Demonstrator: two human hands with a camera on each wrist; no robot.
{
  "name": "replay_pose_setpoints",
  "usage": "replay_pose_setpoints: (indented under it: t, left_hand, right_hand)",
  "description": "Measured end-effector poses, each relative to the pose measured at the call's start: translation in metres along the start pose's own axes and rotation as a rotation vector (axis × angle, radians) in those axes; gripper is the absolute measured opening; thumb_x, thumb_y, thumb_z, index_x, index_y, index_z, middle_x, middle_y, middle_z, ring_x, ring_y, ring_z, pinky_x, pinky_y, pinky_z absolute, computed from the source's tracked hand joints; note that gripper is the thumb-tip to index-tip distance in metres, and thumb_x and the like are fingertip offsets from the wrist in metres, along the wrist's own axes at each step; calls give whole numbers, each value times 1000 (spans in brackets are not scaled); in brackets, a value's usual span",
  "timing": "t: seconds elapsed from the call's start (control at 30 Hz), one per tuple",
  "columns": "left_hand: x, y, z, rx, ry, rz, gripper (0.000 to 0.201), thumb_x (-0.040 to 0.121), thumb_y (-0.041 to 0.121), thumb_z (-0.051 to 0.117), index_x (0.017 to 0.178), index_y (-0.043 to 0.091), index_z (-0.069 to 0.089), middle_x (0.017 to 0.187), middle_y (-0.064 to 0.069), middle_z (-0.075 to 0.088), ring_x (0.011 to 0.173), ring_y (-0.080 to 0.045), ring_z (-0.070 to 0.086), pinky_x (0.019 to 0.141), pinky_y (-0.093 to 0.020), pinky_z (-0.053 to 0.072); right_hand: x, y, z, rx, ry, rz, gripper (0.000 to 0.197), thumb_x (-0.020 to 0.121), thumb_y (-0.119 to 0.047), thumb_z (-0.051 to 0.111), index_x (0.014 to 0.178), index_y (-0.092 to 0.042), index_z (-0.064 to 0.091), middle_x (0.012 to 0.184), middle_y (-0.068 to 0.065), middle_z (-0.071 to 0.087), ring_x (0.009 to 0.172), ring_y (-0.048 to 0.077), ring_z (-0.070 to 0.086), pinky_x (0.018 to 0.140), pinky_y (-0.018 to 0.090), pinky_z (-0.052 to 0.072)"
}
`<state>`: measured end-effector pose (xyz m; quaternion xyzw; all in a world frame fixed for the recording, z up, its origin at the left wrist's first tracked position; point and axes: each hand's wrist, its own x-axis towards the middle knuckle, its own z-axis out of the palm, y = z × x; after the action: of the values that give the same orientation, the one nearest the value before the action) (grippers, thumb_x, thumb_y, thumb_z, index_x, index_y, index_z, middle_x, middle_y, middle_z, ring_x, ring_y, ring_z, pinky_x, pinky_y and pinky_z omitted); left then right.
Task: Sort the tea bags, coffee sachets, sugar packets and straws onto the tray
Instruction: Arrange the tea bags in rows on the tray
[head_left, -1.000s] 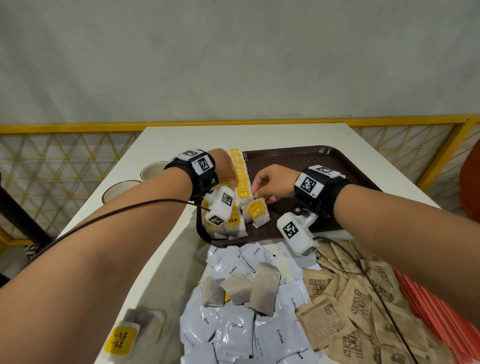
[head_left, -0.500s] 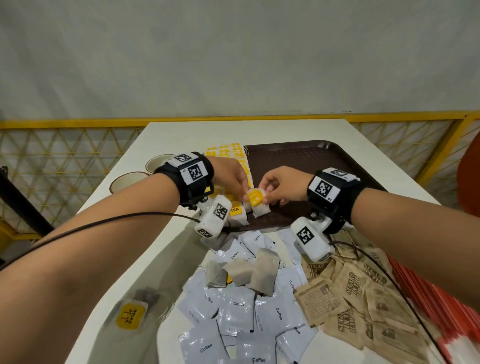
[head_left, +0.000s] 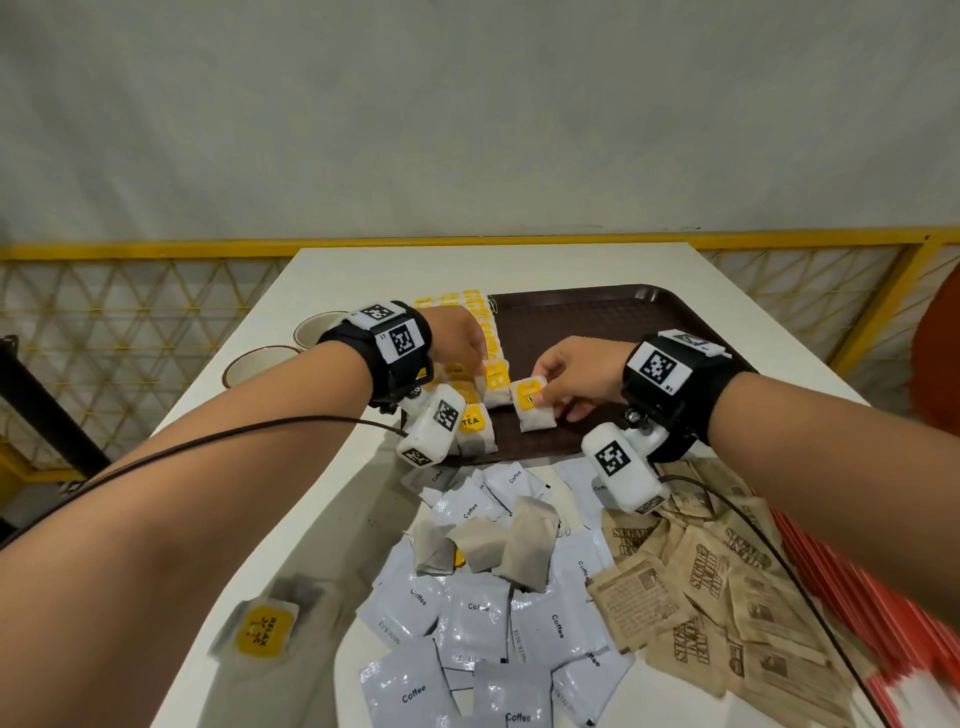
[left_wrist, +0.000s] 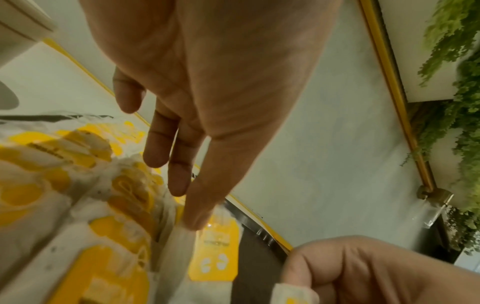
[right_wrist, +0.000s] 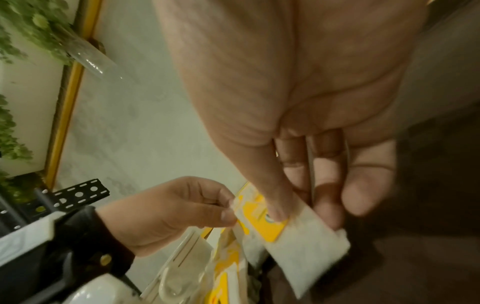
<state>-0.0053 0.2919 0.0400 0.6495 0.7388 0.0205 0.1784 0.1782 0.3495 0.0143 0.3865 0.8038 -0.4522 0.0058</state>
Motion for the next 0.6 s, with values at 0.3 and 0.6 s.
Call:
replay_pose_setpoints:
  t: [0.3,0.6]
  left_hand:
    - [6,3,3,21,9,-38,15,87,24,66,97,14,70,101,-1,65,91,-14,56,83,-28,47]
    - [8,-1,4,-46,81,-88,26,85,35,68,97,12,72,104,-4,68,91,-16,57,78,-28,43]
  right_hand:
    - [8,-13,12,131,30,-85,13,86,2,65,80,-9,60,68,7,60,59,13,60,60,23,55]
    - [12,-14,18,42,245,-98,33,78,-7,76,78,-13,44,67,7,56,56,14,58,51,27,56]
